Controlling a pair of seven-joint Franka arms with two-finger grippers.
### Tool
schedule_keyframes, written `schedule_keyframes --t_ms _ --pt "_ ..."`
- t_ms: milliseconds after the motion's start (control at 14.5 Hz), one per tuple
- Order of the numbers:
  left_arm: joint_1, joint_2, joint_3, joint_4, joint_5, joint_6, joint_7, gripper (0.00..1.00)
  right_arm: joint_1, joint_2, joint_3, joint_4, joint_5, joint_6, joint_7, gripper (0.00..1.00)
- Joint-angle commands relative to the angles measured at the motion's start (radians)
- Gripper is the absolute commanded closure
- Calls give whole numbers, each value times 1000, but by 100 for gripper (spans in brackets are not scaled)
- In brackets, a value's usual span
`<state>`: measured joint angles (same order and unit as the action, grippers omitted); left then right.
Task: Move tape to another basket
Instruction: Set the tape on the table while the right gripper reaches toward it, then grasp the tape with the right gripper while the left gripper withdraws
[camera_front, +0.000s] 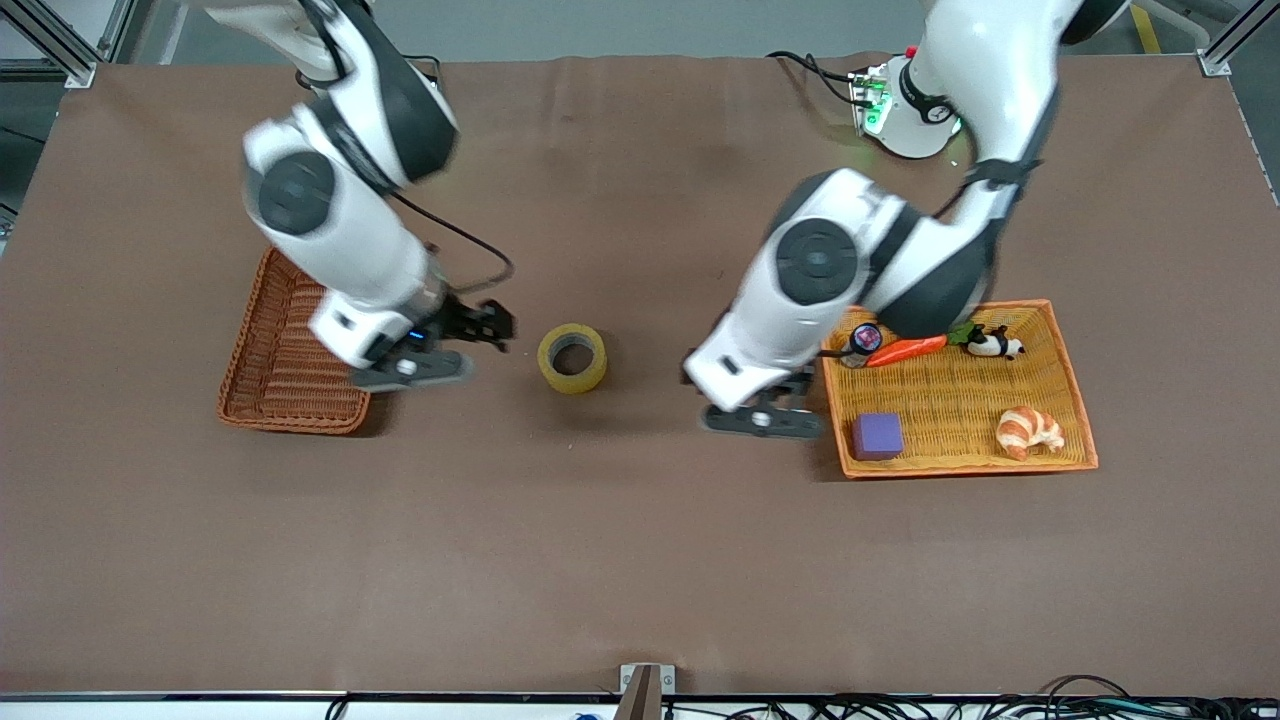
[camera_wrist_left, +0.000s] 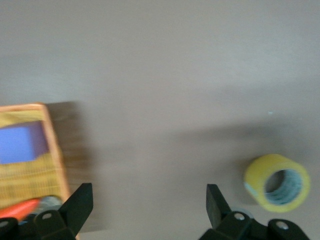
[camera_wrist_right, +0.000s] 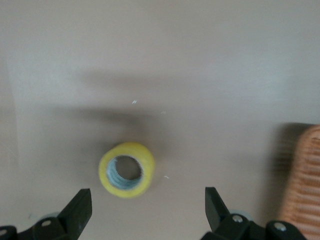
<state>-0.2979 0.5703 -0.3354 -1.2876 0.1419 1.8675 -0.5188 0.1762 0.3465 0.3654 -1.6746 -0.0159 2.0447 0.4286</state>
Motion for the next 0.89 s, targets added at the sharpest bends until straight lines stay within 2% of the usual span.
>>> schedule_keyframes --t_ms 0,69,206,344,550,825 --pt "92 -165 15 -162 -21 10 58 0 43 48 7 -86 -64 118 33 0" --pt "100 -193 35 -174 -22 6 54 0 52 63 7 -127 -91 162 33 0" --pt "92 -275 148 -223 -76 -36 63 0 55 103 7 -201 -139 273 35 0" --pt "95 -346 228 -257 -145 -44 75 0 68 161 7 -208 -144 316 36 0" --pt "132 -453 268 -326 -148 -47 190 0 82 207 7 -209 -180 328 68 0" --pt "195 -607 271 -464 -143 -44 333 0 111 252 7 -209 -239 350 130 0"
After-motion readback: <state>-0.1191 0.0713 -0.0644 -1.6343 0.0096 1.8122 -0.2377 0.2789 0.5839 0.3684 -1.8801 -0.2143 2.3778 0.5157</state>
